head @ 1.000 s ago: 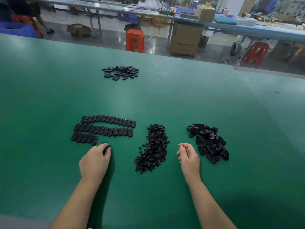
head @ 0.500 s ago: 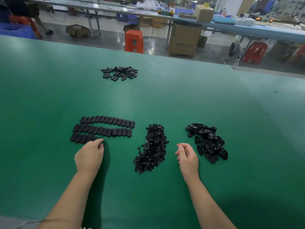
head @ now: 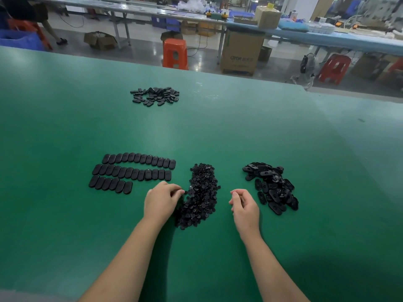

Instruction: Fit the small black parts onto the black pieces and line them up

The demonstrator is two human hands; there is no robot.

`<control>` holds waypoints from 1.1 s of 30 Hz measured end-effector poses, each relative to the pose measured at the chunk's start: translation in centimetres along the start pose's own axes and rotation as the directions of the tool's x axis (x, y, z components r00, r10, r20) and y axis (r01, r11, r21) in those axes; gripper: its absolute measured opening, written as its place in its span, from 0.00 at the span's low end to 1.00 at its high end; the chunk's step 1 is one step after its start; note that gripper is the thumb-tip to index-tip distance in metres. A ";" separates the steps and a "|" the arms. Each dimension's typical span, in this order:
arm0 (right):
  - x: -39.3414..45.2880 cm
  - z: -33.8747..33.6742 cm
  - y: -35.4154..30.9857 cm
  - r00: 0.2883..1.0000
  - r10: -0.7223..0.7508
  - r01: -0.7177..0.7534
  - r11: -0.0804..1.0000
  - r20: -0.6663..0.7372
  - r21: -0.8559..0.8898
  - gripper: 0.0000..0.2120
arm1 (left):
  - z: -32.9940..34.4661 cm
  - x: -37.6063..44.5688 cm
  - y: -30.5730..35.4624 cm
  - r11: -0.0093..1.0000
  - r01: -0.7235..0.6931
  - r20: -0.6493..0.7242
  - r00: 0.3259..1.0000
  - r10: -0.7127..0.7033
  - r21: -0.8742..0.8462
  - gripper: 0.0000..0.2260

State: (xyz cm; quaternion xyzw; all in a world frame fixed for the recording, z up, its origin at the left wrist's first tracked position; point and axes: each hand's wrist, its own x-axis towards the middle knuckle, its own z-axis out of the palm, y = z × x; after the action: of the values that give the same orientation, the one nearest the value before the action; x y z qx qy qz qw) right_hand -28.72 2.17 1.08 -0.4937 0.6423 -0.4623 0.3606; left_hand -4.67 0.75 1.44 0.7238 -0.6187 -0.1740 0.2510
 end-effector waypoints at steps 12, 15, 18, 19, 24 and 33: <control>-0.1 0.0 -0.1 1.000 0.015 -0.014 0.999 0.009 -0.048 0.09 | 1.0 -0.7 -0.7 0.997 -0.057 -0.157 0.986 0.048 -0.053 0.05; -0.2 -0.2 -0.1 1.000 0.009 -0.008 0.996 0.015 -0.089 0.10 | 1.0 -0.9 -0.6 0.996 -0.067 -0.173 0.983 0.057 -0.055 0.07; 0.1 -1.8 0.1 0.998 -0.048 0.036 0.969 -0.042 -0.245 0.08 | 1.1 -0.9 -0.7 0.996 -0.070 -0.164 0.985 0.059 -0.059 0.06; 0.4 -2.7 0.2 0.995 -0.073 0.047 0.942 -0.064 -0.331 0.08 | 1.1 -0.8 -0.7 0.996 -0.070 -0.157 0.986 0.060 -0.059 0.06; 1.6 -6.2 0.5 0.994 -0.030 -0.048 0.750 -0.106 -0.660 0.18 | 1.3 -0.6 -1.0 0.998 -0.053 -0.151 0.987 0.047 -0.037 0.06; 1.4 -5.9 0.1 0.998 0.003 0.043 0.609 0.057 -0.792 0.15 | 1.5 -0.6 -1.1 0.998 -0.067 -0.169 0.983 0.069 0.020 0.08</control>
State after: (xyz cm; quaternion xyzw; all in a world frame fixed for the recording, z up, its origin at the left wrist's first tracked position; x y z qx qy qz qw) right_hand -34.47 2.26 2.83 -0.6214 0.7652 -0.1215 0.1168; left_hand -4.79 1.21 -0.47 0.7162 -0.6207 -0.0990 0.3034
